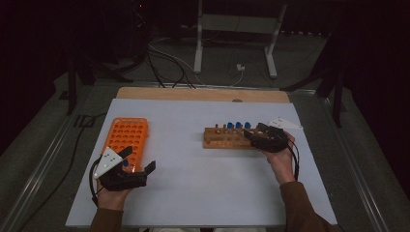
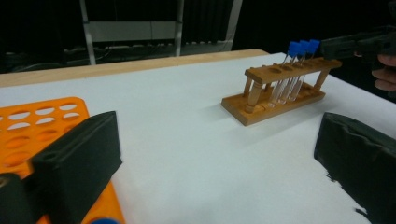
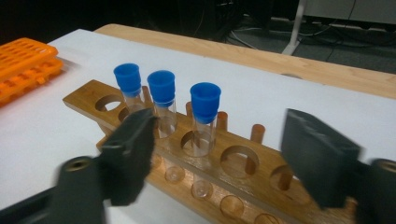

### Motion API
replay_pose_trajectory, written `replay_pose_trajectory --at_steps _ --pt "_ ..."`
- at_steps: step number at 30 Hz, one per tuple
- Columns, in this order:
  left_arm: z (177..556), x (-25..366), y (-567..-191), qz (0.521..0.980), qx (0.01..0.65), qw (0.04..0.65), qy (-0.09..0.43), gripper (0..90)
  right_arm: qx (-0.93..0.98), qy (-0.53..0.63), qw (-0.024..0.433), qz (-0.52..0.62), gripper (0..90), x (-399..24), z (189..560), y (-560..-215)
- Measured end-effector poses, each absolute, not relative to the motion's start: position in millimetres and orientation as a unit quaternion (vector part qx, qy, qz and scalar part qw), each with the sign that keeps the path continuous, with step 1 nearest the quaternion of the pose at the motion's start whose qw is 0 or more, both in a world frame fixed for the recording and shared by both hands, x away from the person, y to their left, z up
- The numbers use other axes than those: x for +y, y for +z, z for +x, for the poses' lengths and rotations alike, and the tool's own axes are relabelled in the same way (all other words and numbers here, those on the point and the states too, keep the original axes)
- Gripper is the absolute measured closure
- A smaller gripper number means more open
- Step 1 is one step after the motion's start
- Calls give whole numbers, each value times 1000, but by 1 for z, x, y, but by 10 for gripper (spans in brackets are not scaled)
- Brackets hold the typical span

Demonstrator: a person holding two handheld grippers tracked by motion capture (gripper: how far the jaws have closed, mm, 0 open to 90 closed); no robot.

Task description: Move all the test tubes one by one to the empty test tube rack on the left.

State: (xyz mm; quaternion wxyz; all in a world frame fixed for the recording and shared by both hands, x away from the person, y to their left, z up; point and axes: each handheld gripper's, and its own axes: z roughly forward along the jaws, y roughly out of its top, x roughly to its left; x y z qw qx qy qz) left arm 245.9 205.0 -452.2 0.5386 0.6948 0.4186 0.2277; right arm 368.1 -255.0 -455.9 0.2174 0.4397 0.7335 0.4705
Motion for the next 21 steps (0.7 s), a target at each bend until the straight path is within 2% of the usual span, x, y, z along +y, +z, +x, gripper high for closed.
replay_pose_trajectory --at_steps 3,6,14,21 --pt "246 199 -454 696 416 541 222 8 742 458 228 434 543 -249 372 -461" --pt "245 194 -456 703 411 538 220 8 743 454 228 436 625 -246 376 -466" --pt "243 184 -462 713 406 530 215 8 743 462 229 427 755 -241 378 -469" --pt "241 175 -467 726 401 517 211 9 749 456 233 421 773 -235 376 -468"
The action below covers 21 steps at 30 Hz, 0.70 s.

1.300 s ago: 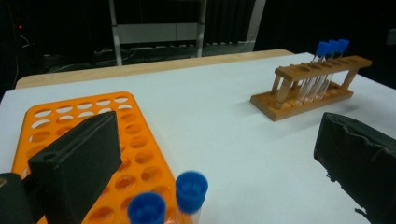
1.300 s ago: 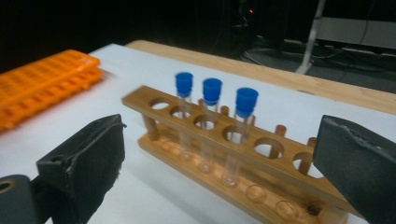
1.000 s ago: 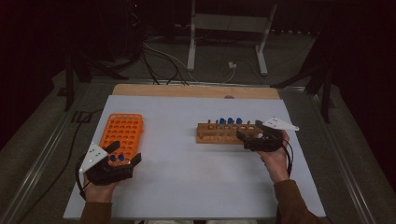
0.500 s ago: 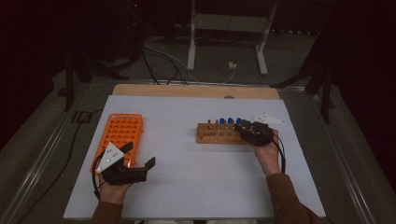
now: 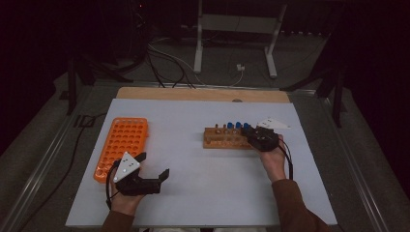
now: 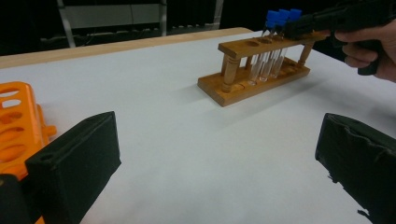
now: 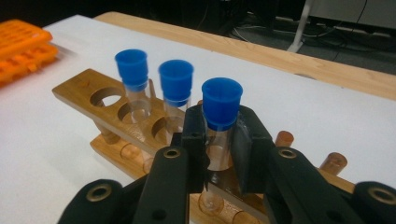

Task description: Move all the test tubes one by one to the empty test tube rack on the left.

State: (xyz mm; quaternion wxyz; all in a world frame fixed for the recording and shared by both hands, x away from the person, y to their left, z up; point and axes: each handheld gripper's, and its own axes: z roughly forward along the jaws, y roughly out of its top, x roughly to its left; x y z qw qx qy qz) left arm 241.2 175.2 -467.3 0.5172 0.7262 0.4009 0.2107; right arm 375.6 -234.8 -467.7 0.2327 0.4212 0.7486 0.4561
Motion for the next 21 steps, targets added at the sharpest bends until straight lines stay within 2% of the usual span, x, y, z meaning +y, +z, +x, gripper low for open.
replay_pose_trajectory --at_steps 21 --pt "235 171 -467 727 389 522 216 8 729 481 250 417 774 -242 366 -437"
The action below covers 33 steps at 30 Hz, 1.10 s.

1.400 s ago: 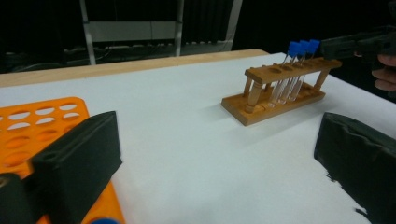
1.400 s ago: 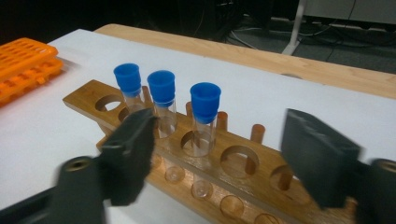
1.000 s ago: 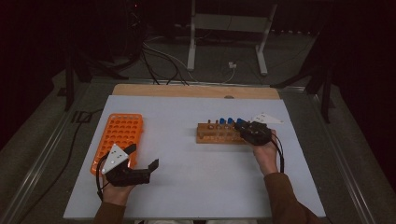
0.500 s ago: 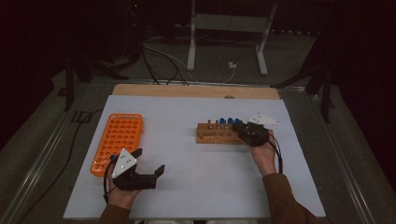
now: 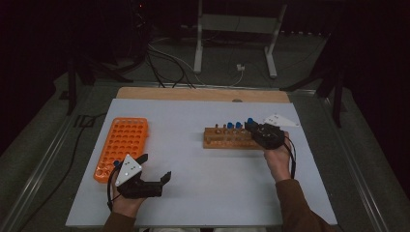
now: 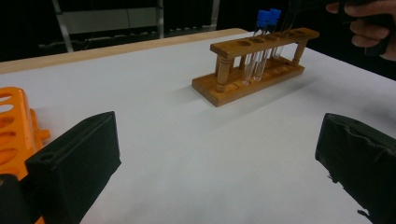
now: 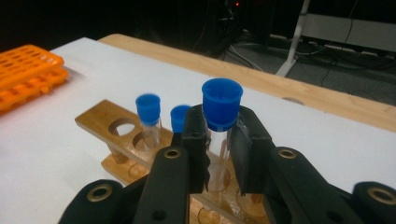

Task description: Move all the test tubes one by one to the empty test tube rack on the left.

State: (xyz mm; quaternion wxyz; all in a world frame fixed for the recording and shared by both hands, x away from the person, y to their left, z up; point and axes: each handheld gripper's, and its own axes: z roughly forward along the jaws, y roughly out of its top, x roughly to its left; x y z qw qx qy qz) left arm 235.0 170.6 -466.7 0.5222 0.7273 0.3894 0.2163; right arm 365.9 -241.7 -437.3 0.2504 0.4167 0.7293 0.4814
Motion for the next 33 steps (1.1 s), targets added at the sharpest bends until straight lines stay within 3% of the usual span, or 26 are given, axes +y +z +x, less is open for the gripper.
replay_pose_trajectory --at_steps 15,33 --pt "235 167 -466 729 386 522 216 8 716 506 254 409 773 -249 358 -408" --pt "236 149 -462 730 379 523 223 9 747 522 194 365 772 -218 332 -408"
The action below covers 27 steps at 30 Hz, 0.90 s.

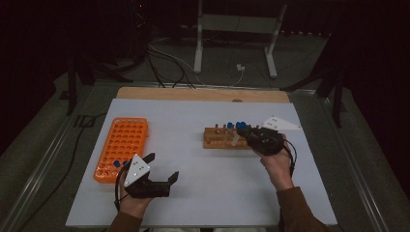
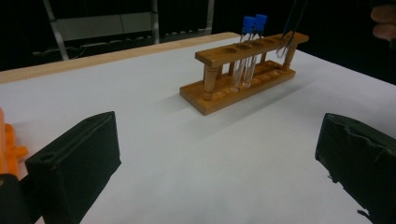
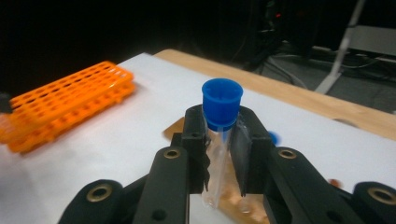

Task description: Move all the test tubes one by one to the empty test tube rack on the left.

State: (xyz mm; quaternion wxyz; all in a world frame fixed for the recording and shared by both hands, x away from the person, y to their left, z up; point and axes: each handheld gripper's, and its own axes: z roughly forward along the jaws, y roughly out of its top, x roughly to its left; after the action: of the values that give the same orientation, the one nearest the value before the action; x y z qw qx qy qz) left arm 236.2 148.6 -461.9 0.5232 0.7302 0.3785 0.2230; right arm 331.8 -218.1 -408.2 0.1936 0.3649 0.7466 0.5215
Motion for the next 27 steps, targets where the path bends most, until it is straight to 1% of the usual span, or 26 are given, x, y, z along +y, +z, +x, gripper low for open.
replay_pose_trajectory --at_steps 12,15,21,24,26,27 --pt "249 120 -456 742 368 519 210 10 766 528 157 331 771 -184 319 -418" --pt "253 112 -456 747 367 516 202 10 764 537 139 329 771 -179 315 -420" --pt "262 93 -457 764 360 505 181 29 769 539 122 321 771 -169 309 -425" --pt "264 84 -457 765 355 506 181 85 774 537 118 314 770 -163 306 -426" --pt "264 80 -456 765 348 509 185 175 776 538 115 309 771 -160 303 -426" --pt "265 78 -456 766 346 510 184 188 777 538 115 306 770 -158 302 -426"
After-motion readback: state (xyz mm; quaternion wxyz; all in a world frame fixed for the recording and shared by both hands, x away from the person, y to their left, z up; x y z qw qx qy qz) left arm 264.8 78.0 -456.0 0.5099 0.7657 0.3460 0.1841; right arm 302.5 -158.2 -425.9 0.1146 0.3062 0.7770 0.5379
